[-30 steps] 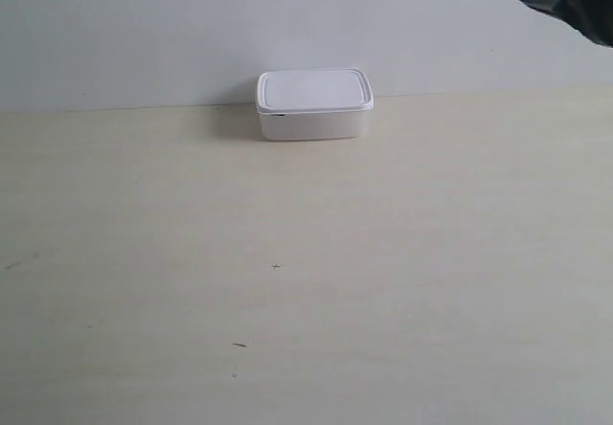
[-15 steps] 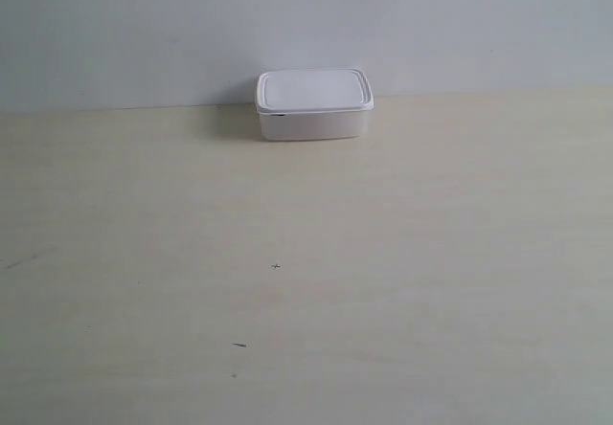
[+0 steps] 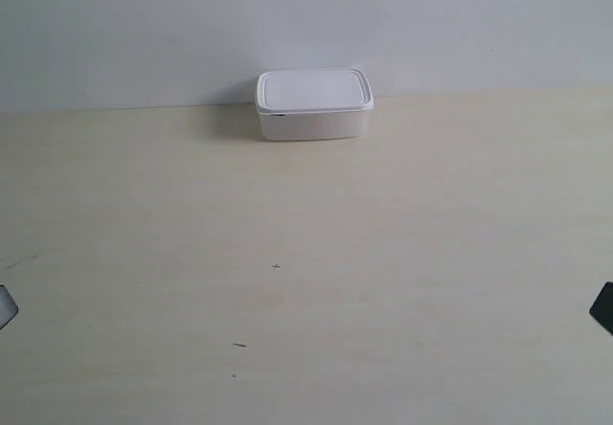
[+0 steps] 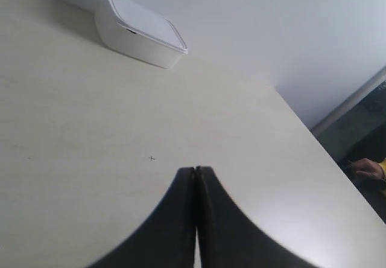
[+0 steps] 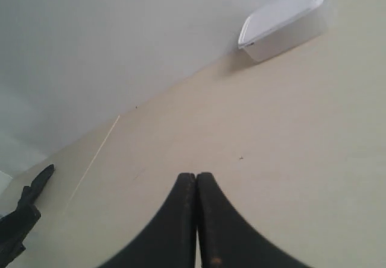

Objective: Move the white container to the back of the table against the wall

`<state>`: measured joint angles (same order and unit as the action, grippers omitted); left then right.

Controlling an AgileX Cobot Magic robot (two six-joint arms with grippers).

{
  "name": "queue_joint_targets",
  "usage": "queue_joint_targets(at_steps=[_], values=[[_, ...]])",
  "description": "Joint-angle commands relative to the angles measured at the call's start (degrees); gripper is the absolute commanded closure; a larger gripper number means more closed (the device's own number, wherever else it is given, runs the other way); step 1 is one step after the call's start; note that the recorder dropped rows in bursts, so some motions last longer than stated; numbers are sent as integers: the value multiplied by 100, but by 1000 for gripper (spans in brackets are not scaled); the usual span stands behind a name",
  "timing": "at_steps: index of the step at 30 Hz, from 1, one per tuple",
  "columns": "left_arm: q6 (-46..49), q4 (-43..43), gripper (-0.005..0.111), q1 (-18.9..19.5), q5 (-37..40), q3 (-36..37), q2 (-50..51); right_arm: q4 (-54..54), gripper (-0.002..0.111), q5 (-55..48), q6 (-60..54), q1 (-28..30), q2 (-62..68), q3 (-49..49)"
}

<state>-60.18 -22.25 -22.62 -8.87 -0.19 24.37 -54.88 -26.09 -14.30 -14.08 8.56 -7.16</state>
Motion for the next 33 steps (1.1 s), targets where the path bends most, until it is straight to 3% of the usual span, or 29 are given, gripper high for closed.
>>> queue_joint_targets(at_steps=[1, 6, 11, 33], values=[[4, -329, 107, -33, 15, 19, -40, -475, 108, 101, -72, 7, -23, 398], [4, -416, 107, -33, 15, 19, -40, -588, 108, -41, -62, 7, -23, 686], [4, -416, 107, -33, 15, 19, -40, 39, 108, -763, -73, 7, -23, 716], [4, -417, 107, -33, 15, 19, -51, 127, 108, -773, -373, 7, -23, 716]])
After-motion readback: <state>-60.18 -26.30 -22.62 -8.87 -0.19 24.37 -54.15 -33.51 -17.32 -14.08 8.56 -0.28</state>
